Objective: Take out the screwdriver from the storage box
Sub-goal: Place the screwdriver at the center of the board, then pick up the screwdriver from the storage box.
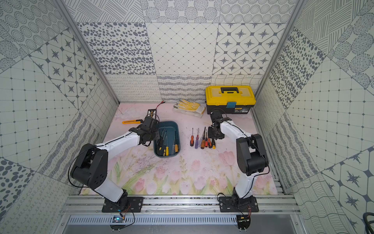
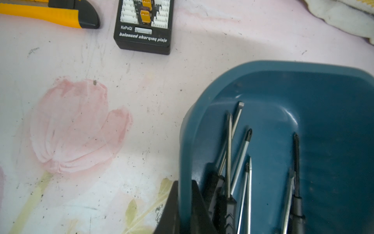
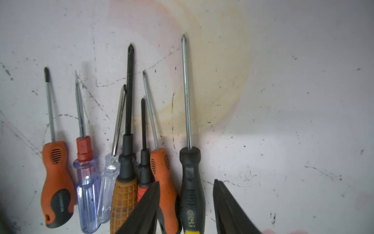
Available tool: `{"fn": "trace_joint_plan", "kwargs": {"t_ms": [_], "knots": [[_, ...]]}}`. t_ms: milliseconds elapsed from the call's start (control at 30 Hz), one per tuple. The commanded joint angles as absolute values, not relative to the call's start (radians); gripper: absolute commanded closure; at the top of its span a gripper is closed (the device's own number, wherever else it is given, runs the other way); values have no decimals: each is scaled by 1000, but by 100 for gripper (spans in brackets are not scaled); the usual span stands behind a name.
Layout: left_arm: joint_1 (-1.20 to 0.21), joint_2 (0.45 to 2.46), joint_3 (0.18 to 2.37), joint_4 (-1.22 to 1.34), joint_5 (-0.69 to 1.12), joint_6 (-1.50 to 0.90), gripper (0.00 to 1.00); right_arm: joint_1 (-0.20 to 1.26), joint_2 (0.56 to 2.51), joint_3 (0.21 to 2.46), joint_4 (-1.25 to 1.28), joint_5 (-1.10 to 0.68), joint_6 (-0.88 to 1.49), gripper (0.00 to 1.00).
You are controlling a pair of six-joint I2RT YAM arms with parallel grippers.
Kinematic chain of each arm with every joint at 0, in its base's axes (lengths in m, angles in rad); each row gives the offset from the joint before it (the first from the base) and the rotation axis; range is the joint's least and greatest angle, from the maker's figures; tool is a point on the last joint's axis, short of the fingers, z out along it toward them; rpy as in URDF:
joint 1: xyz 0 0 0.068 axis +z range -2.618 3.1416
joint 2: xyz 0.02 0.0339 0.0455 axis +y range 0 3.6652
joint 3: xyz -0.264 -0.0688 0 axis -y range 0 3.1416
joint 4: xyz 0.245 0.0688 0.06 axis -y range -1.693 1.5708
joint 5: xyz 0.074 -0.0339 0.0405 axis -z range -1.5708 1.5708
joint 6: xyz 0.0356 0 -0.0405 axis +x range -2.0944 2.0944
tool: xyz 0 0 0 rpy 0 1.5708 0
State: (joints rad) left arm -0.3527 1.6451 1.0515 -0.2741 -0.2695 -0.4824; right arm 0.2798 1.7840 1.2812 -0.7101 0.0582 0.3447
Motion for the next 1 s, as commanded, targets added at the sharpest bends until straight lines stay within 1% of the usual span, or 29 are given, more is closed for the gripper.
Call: {"fn": "trace_joint_plan", "kwargs": {"t_ms": [0, 100, 233, 367, 633, 733, 967], "knots": [[-348, 1643, 1067, -212, -265, -480, 100, 281, 1698, 1292, -683, 37, 340, 49], [-349, 1641, 1065, -211, -260, -482, 100, 290, 1641, 1274, -642, 8, 337, 43], [-350, 1638, 1064, -210, -259, -482, 100, 309, 1595, 1277, -606, -51, 335, 42], [-350, 1638, 1062, -204, -255, -483, 100, 360, 1582, 1309, -589, -95, 329, 42], [-350, 1631, 1063, -201, -241, -489, 100, 500, 1631, 1399, -575, -154, 328, 41], [-349, 1628, 1063, -202, -239, -488, 100, 542, 1670, 1431, -567, -207, 336, 43], [-349, 1621, 1056, -204, -245, -488, 100, 633, 1771, 1487, -560, -266, 332, 45]]}}
